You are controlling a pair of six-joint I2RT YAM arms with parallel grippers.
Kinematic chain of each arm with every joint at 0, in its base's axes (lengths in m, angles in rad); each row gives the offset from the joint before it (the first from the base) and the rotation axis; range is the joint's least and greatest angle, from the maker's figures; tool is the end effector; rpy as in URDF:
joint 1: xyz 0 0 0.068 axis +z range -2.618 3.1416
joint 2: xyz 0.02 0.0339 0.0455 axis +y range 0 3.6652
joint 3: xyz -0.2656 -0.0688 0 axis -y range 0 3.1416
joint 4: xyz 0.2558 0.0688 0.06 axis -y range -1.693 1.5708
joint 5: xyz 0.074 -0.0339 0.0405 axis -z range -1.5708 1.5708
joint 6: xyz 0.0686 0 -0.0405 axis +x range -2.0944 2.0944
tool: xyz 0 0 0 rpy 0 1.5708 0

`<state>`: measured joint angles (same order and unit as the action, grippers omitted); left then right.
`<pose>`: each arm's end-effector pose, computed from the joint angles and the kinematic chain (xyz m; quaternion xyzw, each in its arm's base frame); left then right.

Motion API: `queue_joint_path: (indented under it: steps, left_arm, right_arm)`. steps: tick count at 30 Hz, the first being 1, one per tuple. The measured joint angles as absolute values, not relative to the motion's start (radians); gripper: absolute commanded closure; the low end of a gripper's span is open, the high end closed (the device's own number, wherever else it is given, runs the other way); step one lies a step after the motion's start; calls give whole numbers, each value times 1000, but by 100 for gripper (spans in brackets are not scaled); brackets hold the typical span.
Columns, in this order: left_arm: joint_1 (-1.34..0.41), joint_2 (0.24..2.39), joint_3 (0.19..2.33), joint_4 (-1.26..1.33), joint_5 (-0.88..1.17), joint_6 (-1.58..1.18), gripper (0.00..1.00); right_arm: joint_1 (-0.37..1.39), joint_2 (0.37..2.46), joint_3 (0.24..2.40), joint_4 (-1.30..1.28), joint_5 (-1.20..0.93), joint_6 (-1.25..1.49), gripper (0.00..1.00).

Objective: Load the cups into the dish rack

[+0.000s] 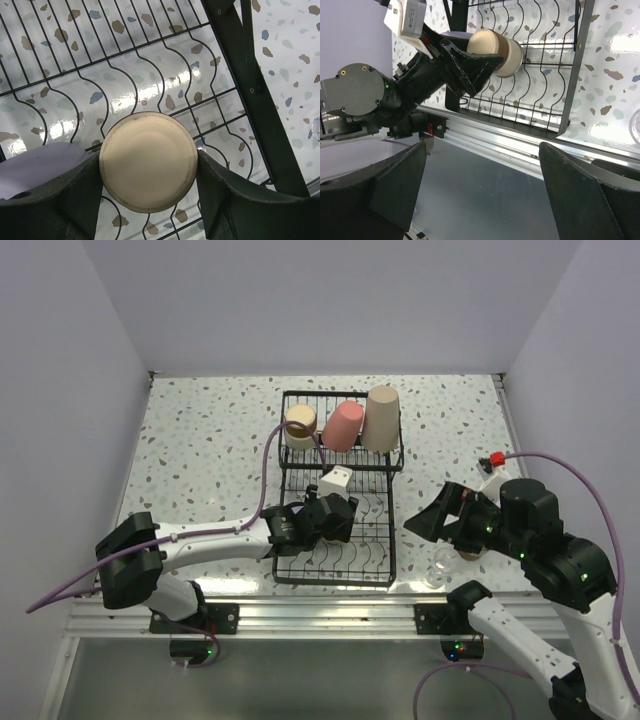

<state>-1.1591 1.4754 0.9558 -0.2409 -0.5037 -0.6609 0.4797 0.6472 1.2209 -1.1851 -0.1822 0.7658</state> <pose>0.1679 -0.3017 0.2105 0.1242 0.8868 -0.1608 0.4151 0.0885 0.0601 0.3817 0.0844 0.8804 0.3336 0.3262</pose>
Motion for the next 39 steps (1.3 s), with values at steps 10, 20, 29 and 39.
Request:
queue_joint_path:
  steps: [10,20,29,39]
  left_arm:
    - [-1136,1479,931,-203,-493,-662,100]
    - [-1117,1479,905,-187,-494,-662,85]
    - [-1117,1479,905,-187,-494,-662,33]
    - [-1117,1477,905,-189,-485,-670,5]
  right_arm:
    - [480,683,1211,-1147,-197,765,3]
    - [480,720,1187,-1120,-204,758,3]
    - [480,728,1182,-1108,-204,749,3]
    - [480,704,1166,-1107,-202,747,3]
